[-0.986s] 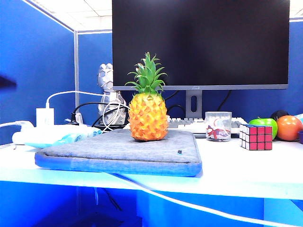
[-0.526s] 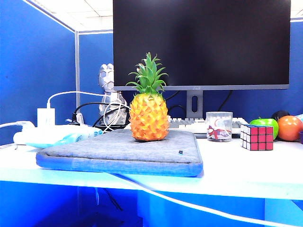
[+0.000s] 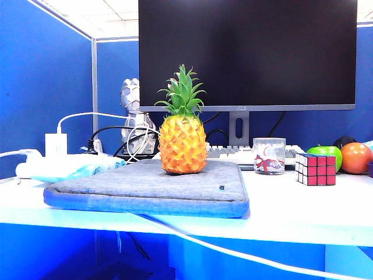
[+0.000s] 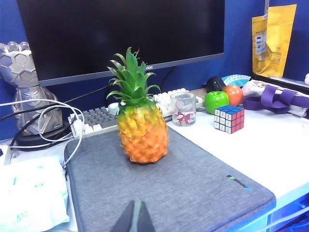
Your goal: Rotate the Rubik's Cube so that its red face is facing towards you.
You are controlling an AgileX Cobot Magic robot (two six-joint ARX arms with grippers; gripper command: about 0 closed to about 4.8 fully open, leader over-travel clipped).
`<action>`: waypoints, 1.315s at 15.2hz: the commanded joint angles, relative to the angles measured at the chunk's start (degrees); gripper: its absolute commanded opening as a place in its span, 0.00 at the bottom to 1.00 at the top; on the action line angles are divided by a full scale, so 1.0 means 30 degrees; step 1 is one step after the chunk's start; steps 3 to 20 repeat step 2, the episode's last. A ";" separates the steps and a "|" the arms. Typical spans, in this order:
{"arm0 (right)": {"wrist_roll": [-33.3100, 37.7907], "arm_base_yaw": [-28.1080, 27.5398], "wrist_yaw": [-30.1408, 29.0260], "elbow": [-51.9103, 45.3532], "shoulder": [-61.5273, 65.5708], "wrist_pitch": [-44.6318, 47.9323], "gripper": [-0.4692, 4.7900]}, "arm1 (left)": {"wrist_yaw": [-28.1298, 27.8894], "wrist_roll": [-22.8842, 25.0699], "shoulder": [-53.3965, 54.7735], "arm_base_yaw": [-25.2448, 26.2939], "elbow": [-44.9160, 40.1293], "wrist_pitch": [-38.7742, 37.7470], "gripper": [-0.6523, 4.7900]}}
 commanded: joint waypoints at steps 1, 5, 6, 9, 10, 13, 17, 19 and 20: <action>0.0058 -0.0007 -0.0036 -0.0175 0.0000 0.0262 0.08 | 0.0080 0.0015 -0.0007 0.0007 0.0051 0.0233 0.12; 0.0058 -0.0007 -0.0036 -0.0175 0.0000 0.0255 0.08 | 0.0073 0.0015 -0.0007 0.0007 0.0051 0.0233 0.12; 0.0058 -0.0007 -0.0036 -0.0175 0.0000 0.0255 0.08 | 0.0073 0.0015 -0.0007 0.0007 0.0051 0.0233 0.12; 0.0058 -0.0007 -0.0036 -0.0175 0.0000 0.0255 0.08 | 0.0073 0.0015 -0.0007 0.0007 0.0051 0.0233 0.12; 0.0058 -0.0007 -0.0036 -0.0175 0.0000 0.0255 0.08 | 0.0073 0.0015 -0.0007 0.0007 0.0051 0.0233 0.12; 0.0058 -0.0007 -0.0036 -0.0175 0.0000 0.0255 0.08 | 0.0073 0.0015 -0.0007 0.0007 0.0051 0.0233 0.12; 0.0058 -0.0007 -0.0036 -0.0175 0.0000 0.0255 0.08 | 0.0073 0.0015 -0.0007 0.0007 0.0051 0.0233 0.12; 0.0058 -0.0007 -0.0036 -0.0175 0.0000 0.0255 0.08 | 0.0073 0.0015 -0.0007 0.0007 0.0051 0.0233 0.12; 0.0058 -0.0007 -0.0036 -0.0175 0.0000 0.0255 0.08 | 0.0073 0.0015 -0.0007 0.0007 0.0051 0.0233 0.12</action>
